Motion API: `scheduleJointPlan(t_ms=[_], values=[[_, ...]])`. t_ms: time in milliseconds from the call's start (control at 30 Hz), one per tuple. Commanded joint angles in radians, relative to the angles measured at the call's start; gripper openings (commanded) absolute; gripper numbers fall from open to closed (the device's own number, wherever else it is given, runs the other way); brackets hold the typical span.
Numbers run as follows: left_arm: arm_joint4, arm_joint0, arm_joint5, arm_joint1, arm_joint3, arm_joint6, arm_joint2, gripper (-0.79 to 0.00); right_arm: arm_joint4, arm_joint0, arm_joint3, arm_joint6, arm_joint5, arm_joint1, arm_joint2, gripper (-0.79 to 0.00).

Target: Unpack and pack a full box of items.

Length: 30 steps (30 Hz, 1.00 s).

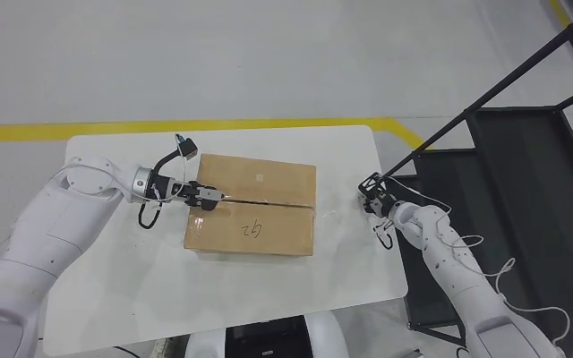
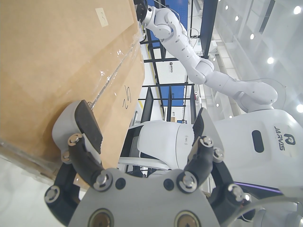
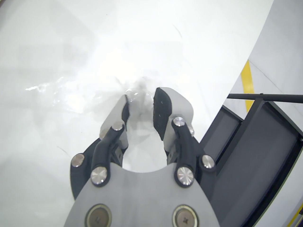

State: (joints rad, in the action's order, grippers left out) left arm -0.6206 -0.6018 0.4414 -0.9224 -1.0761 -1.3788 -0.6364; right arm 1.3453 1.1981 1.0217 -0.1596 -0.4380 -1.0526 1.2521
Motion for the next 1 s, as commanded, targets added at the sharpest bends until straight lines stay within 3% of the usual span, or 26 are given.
scheduleJointPlan(t_ms=[0,133,267,567,700,900,967], values=[[0.000,0.000,0.000,0.000,0.000,0.000,0.000,0.000,0.001,0.018,0.032,0.001,-0.001,0.005,0.018,-0.785],[0.000,0.000,0.000,0.000,0.000,0.000,0.000,0.000,-0.011,0.068,0.115,0.007,-0.027,0.021,0.071,-0.785],[0.000,0.000,0.000,0.000,0.000,0.000,0.000,0.000,-0.079,0.127,0.203,0.016,-0.135,0.042,0.157,-0.785],[0.000,0.000,0.000,0.000,0.000,0.000,0.000,0.000,-0.399,0.212,0.298,-0.067,-0.553,0.087,0.336,-0.785],[0.000,0.000,0.000,0.000,0.000,0.000,0.000,0.000,-0.680,0.226,0.363,-0.212,-0.574,0.115,0.300,-0.785],[0.000,0.000,0.000,0.000,0.000,0.000,0.000,0.000,-1.209,0.196,0.453,-0.617,-0.574,0.190,0.262,-0.785],[0.000,0.000,0.000,0.000,0.000,0.000,0.000,0.000,-1.337,0.196,0.473,-0.649,-0.574,0.220,0.228,-0.785]])
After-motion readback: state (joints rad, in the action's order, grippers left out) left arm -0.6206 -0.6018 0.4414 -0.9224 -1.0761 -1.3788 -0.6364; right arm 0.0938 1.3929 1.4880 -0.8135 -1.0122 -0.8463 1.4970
